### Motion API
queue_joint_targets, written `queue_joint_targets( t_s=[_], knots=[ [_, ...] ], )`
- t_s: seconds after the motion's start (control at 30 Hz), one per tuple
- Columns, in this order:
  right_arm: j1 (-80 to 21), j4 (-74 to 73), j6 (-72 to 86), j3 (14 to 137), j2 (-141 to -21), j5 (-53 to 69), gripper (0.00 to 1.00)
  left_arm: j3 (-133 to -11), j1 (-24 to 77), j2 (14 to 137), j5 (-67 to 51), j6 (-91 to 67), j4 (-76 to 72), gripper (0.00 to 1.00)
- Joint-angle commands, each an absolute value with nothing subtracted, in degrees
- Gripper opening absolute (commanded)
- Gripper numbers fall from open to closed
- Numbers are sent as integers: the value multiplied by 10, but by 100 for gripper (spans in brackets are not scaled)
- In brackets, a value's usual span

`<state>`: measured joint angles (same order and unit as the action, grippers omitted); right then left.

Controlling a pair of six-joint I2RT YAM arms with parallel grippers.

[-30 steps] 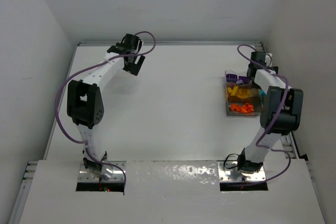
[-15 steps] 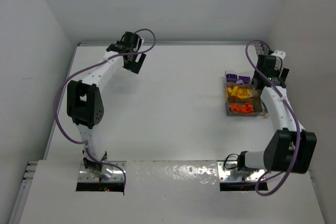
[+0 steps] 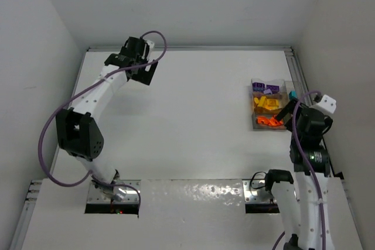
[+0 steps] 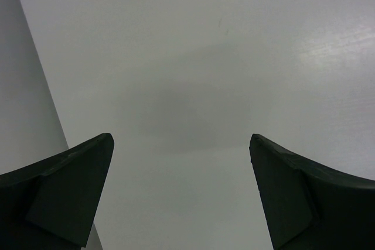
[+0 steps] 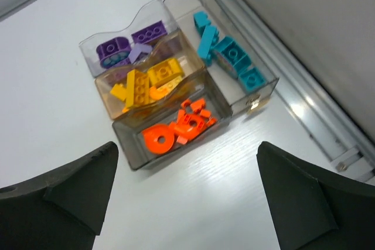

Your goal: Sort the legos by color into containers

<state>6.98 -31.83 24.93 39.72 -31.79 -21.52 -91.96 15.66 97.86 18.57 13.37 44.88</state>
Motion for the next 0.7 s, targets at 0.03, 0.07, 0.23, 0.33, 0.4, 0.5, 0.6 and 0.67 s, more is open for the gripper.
queue_joint_targets(
  t_s=[0.03, 0.07, 0.23, 0.33, 0.4, 0.5, 0.6, 0.67],
  knots=[
    [69, -403, 352, 386, -250, -190, 99, -865, 151, 900, 113, 125, 454, 100],
    [69, -410, 358, 385, -234, -192, 99, -857, 151, 873, 94, 126, 454, 100],
    [69, -430, 348, 377, -136, -187, 99, -740, 151, 755, 75, 151, 425, 100],
    [69, -452, 353, 375, -108, -182, 99, -635, 151, 661, 63, 177, 394, 100],
    [69, -477, 373, 374, -101, -177, 99, -565, 150, 593, 64, 173, 371, 100],
    [69, -510, 389, 367, -84, -172, 99, -489, 151, 515, 76, 170, 332, 100],
    [69, -515, 381, 350, -55, -166, 99, -436, 151, 441, 104, 166, 293, 100],
    [69, -512, 378, 345, -36, -165, 99, -414, 152, 418, 112, 157, 280, 100]
  ],
)
